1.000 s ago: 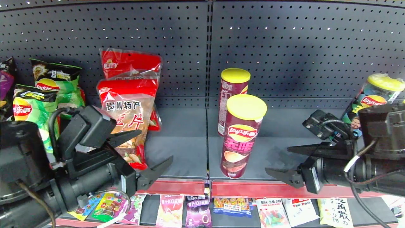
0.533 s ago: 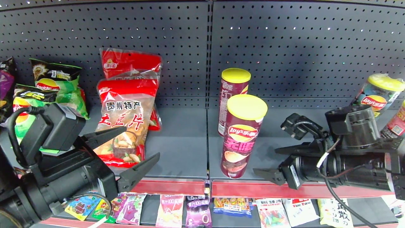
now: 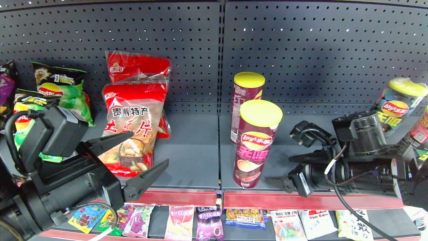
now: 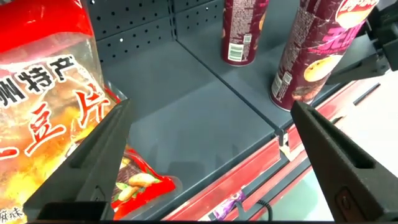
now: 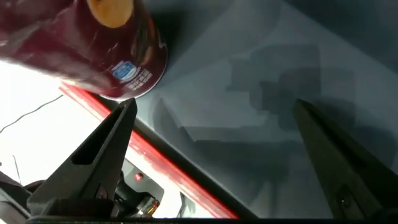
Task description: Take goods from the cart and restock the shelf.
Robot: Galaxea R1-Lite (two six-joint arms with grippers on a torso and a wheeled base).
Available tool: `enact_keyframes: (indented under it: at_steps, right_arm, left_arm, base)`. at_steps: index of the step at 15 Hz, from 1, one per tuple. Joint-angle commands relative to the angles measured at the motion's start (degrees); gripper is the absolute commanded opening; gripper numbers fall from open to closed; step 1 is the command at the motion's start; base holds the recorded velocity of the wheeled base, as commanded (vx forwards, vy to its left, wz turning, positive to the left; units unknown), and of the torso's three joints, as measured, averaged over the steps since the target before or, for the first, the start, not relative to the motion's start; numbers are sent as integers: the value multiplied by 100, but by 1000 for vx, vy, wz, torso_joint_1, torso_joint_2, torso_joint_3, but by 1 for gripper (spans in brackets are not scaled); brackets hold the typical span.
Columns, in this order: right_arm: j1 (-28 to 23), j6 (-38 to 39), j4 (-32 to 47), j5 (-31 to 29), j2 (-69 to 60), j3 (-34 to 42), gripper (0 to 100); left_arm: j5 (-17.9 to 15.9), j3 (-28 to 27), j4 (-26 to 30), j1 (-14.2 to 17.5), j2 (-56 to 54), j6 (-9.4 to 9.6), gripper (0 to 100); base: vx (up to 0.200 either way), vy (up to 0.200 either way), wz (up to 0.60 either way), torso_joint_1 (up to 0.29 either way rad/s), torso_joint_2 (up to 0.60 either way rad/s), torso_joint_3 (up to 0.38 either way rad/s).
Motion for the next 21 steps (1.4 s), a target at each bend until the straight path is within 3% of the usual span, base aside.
enact_keyframes:
  at_steps: [1,21]
  right_arm:
    - [-5,-8,1,1,44,-17,100]
    - [153,1,-8,-104,431,-334,100]
  left_arm:
    - [-4,-9,0,-2,22,-7,100]
    - [-56,8,0,7,22,-86,100]
  base:
    - [0,0,0,0,0,0]
    - [0,0,0,0,0,0]
